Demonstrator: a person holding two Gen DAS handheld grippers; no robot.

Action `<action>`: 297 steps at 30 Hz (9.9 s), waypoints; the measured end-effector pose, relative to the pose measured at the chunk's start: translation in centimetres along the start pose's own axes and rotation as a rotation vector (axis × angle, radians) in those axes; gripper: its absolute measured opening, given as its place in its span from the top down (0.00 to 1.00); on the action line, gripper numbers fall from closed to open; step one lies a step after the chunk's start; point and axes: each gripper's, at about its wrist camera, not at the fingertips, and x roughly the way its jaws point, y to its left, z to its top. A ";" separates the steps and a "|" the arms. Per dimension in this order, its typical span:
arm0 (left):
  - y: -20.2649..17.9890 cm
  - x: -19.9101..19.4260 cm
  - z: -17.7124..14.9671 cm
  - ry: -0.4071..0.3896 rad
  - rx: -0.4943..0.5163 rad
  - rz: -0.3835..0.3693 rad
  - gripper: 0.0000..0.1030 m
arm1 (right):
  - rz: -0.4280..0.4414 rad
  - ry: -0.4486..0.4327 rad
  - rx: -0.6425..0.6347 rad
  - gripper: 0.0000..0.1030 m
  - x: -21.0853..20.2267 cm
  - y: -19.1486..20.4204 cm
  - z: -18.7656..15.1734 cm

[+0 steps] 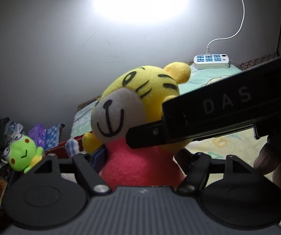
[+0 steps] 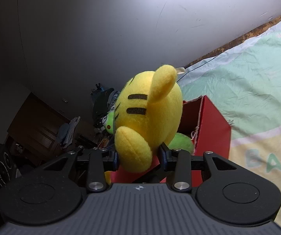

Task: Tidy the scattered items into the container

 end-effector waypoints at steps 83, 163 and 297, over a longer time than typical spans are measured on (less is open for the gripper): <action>8.6 6.6 -5.7 -0.068 -0.161 -0.463 0.15 | -0.616 -0.050 -0.449 0.68 10.3 5.8 -1.5; 10.1 1.8 -5.6 -0.059 -0.161 -0.383 0.08 | -0.507 0.082 -0.450 0.71 10.7 3.3 -1.7; 11.4 -1.3 -8.6 0.232 -0.351 0.148 0.01 | -0.642 -0.124 -0.278 0.47 2.7 9.6 -7.4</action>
